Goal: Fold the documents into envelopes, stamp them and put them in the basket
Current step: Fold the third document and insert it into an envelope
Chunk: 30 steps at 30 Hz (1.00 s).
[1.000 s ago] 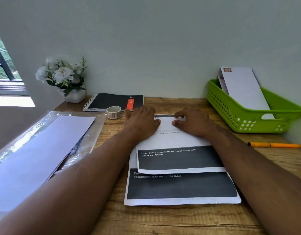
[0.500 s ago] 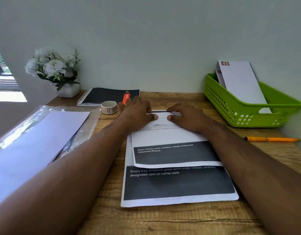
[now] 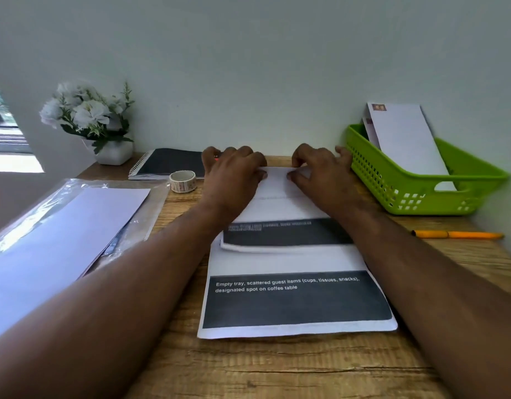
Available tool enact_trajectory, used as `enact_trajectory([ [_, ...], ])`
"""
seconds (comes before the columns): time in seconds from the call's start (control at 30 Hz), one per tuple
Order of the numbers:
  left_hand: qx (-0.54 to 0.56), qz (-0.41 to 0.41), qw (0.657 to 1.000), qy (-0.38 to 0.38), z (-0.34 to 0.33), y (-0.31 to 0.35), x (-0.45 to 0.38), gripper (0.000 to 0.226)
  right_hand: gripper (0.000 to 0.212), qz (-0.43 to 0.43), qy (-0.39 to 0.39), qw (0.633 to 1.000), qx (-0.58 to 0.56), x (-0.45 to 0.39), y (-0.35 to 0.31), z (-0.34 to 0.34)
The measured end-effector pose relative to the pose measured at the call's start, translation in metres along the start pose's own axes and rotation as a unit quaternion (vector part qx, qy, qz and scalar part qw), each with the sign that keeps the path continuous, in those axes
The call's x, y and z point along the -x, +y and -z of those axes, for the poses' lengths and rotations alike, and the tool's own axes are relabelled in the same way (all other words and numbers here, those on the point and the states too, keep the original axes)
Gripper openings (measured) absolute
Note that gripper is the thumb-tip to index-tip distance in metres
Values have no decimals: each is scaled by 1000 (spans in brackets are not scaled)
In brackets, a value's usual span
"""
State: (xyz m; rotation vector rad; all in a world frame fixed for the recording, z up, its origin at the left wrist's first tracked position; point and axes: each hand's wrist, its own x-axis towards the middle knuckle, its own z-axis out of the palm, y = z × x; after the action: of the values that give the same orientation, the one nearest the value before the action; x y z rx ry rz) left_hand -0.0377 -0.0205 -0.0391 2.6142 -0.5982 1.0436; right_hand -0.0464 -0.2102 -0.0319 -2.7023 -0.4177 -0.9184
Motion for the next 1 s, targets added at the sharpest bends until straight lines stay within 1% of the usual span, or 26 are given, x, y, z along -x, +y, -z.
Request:
enact_trajectory([
  [0.03, -25, -10, 999, 18, 1, 3, 1, 9, 11, 18, 20, 999, 29, 0, -2, 3],
  [0.07, -44, -16, 999, 19, 0, 5, 3, 8, 10, 36, 25, 998, 53, 1, -4, 6],
  [0.1, -51, -14, 999, 2, 0, 7, 5, 9, 10, 48, 12, 996, 71, 1, -6, 9],
  [0.13, -46, -4, 998, -32, -1, 9, 5, 13, 10, 53, -16, 995, 79, 2, -7, 10],
  [0.2, -21, 22, 991, -127, -3, 12, 7, 21, 9, 45, -99, 993, 45, 5, -6, 9],
  [0.27, 24, 58, 975, -215, -6, 13, 8, 24, 8, 34, -169, 984, -46, 7, -3, 2],
  [0.3, 57, 81, 966, -237, -6, 14, 9, 26, 6, 24, -192, 977, -85, 7, -1, 0],
  [0.37, 112, 117, 957, -240, -7, 14, 7, 34, 8, 3, -213, 971, -110, 5, 1, -4],
  [0.43, 128, 126, 957, -227, -12, 14, 5, 39, 14, -4, -213, 972, -103, 2, 1, -7],
  [0.5, 103, 132, 959, -228, -17, 13, 5, 36, 18, 6, -206, 976, -75, 1, -1, -14],
  [0.53, 83, 135, 959, -235, -21, 12, 5, 36, 24, 10, -204, 978, -50, 1, -3, -19],
  [0.6, 50, 134, 958, -249, -26, 11, 7, 39, 35, 9, -215, 976, 21, 3, -9, -24],
  [0.63, 44, 132, 958, -252, -27, 11, 8, 39, 37, 5, -223, 974, 48, 3, -12, -25],
  [0.7, 38, 131, 957, -258, -28, 11, 9, 40, 39, -2, -238, 969, 73, 4, -19, -26],
  [0.83, -9, 109, 956, -271, -27, 15, 10, 36, 39, 1, -244, 964, 104, 6, -25, -23],
  [0.9, -25, 97, 953, -286, -27, 17, 11, 37, 37, 4, -249, 962, 114, 7, -28, -23],
  [1.0, -20, 84, 944, -319, -29, 16, 11, 44, 34, 6, -241, 963, 124, 8, -29, -24],
])
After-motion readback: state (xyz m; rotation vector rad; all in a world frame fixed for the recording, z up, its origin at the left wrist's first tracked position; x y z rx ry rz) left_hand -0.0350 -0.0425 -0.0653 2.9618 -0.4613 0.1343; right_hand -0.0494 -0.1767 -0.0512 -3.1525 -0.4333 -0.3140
